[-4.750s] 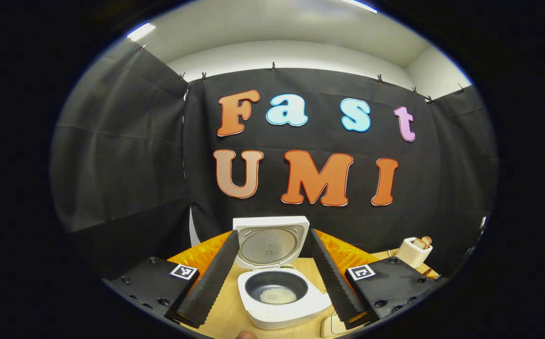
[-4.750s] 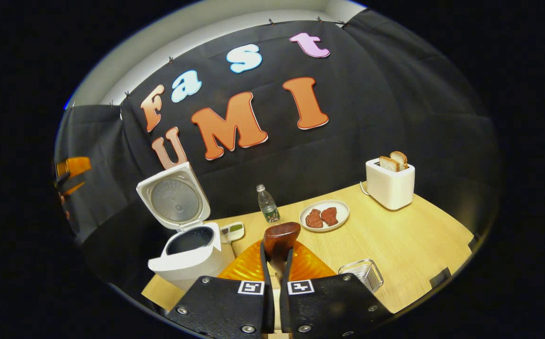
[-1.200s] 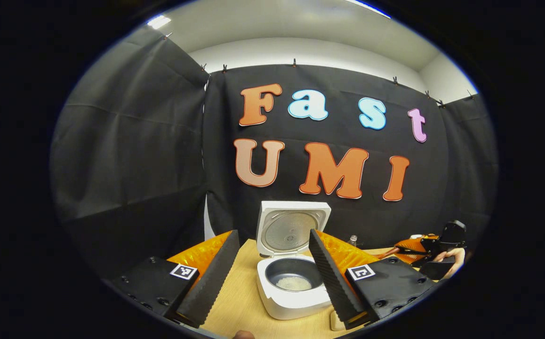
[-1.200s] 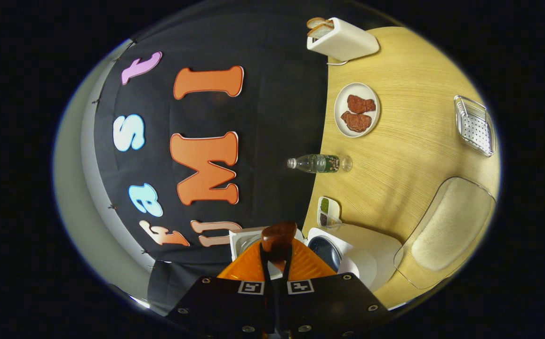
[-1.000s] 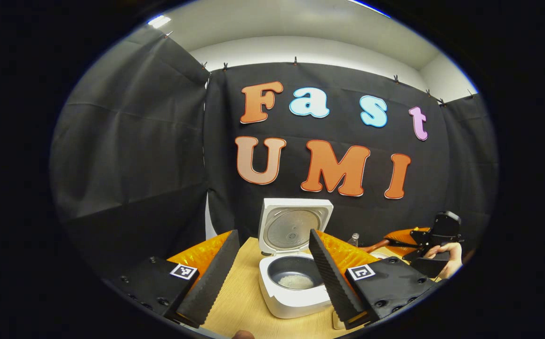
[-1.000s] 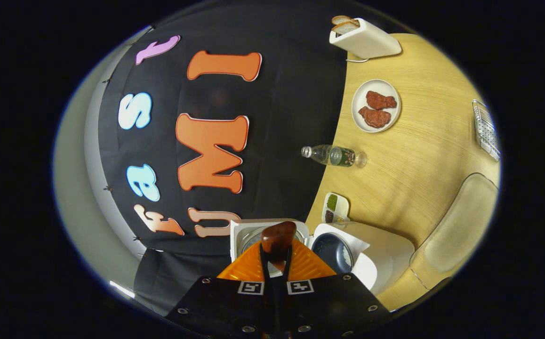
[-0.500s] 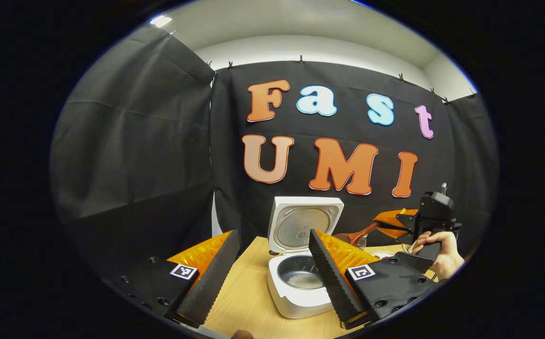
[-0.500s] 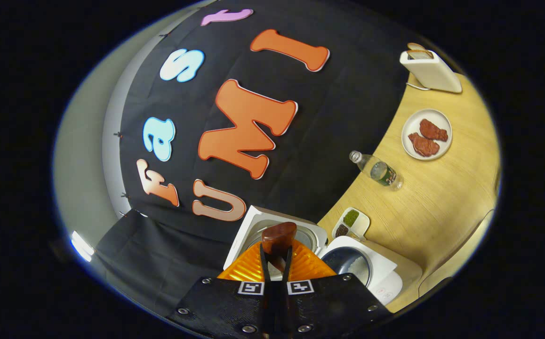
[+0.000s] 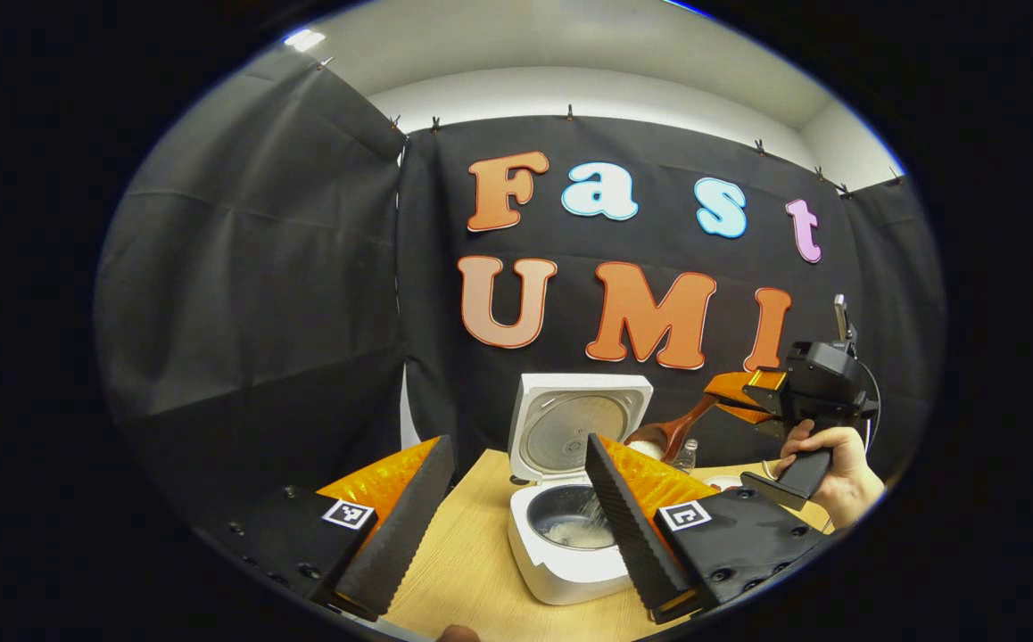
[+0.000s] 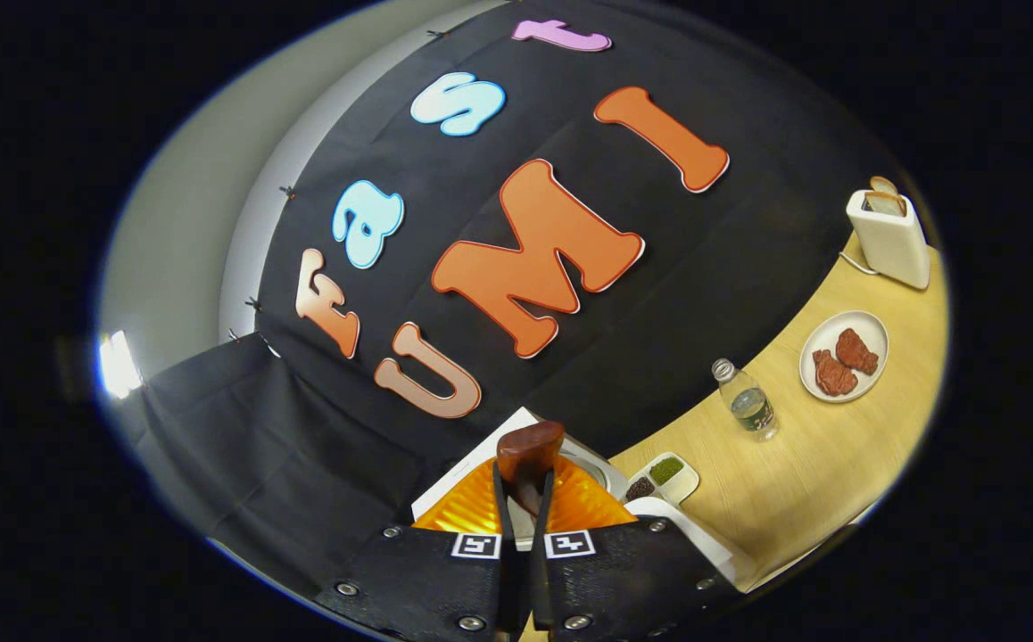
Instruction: Close the left gripper, press the button to open the rice cooker; take a wooden spoon from the chopstick holder with the right hand, scoop a spoonful of rice and pour it into the rice cooker, then put the wooden spoon back into the chopstick holder.
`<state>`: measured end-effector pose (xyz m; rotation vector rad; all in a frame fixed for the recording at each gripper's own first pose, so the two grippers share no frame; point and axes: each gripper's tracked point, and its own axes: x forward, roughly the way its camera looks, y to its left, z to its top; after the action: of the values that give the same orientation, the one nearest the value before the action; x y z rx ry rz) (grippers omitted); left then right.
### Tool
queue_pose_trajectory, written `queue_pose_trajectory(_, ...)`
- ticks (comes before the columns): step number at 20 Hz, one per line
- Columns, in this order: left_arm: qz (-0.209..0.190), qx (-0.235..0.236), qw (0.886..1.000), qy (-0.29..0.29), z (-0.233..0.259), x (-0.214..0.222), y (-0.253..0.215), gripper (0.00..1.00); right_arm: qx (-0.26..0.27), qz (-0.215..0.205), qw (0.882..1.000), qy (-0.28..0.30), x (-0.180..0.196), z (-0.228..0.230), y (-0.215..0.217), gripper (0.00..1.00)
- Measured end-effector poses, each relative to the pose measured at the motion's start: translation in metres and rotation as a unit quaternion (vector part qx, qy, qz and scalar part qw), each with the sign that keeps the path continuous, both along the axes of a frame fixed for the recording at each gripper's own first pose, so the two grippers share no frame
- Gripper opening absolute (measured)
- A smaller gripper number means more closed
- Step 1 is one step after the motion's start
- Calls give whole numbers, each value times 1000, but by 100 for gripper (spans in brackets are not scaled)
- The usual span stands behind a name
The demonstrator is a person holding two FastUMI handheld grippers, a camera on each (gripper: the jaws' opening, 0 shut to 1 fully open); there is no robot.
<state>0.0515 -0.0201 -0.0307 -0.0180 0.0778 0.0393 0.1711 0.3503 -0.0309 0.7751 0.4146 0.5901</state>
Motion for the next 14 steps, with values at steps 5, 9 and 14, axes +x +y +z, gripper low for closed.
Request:
queue_pose_trajectory(5,-2,-1,1000,1,-3,3,-1,100,-17,6,1000,-18,0,1,6,3)
queue_pose_trajectory(9,-3,-4,1000,0,-3,4,0,99,-35,12,999,-29,-1,-3,10,3)
queue_pose_trajectory(14,-1,-2,1000,3,-4,4,0,100,-56,17,997,-46,-2,-7,16,4)
